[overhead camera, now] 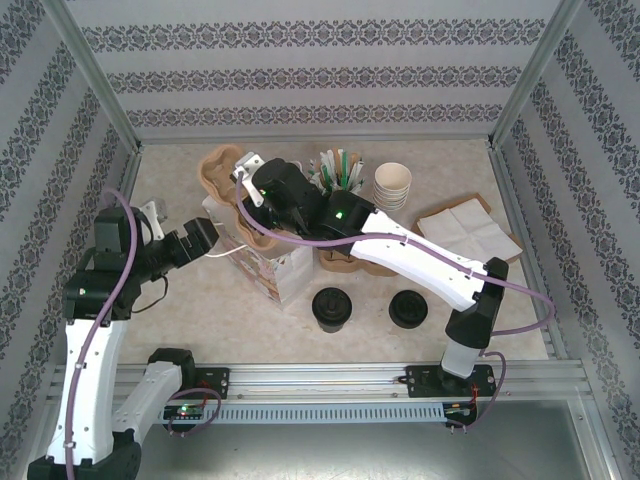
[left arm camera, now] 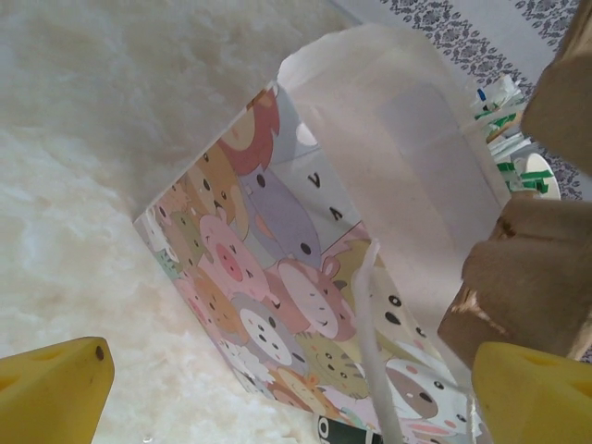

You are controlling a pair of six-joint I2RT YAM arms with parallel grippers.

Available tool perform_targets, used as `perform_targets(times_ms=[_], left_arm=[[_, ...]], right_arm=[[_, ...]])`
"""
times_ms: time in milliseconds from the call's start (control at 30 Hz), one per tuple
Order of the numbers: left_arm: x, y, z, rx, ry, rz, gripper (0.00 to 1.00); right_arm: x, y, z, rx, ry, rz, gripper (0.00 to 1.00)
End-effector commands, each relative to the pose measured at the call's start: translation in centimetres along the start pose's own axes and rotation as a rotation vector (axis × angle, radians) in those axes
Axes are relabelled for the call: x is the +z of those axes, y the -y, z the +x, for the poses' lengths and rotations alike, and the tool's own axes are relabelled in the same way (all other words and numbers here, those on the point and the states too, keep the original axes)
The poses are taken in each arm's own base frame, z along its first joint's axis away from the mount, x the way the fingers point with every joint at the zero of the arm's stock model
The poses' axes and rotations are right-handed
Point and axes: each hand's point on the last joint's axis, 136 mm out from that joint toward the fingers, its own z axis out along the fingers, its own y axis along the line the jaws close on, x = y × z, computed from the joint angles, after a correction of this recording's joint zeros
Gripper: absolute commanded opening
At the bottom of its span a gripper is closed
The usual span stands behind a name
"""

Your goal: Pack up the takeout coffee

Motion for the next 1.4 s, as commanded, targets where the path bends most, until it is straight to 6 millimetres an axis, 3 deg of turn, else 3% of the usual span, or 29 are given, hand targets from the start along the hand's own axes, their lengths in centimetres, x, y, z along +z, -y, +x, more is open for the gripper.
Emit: perform_targets(times_ms=[0, 300, 600, 1067, 1367], left_arm=[[-0.4, 0.0, -1.7, 0.041, 0.046, -0.037, 1.0], [-0.7, -0.5, -4.5, 0.107, 0.114, -0.13, 1.0], [-0.9, 0.9, -6.2, 0.1, 0.153, -0.087, 1.0], [1.5, 1.3, -8.2, 0.1, 0.131, -0.093, 0.94], [2.5, 1.2, -8.5, 0.103, 0.117, -0.1, 0.9]], right_arm=[[0.1, -0.2, 0.2, -0.024, -0.026, 0.0, 0.25], [0.5, 0.1, 2.3, -0.036, -0.117, 0.004, 0.26], [0.6, 0.2, 3.7, -0.001, -0.183, -0.001, 0.25], [1.5, 0.2, 5.5, 0.013, -0.277, 0.016, 0.24], [1.9, 0.4, 5.2, 0.032, -0.29, 0.042, 0.23]])
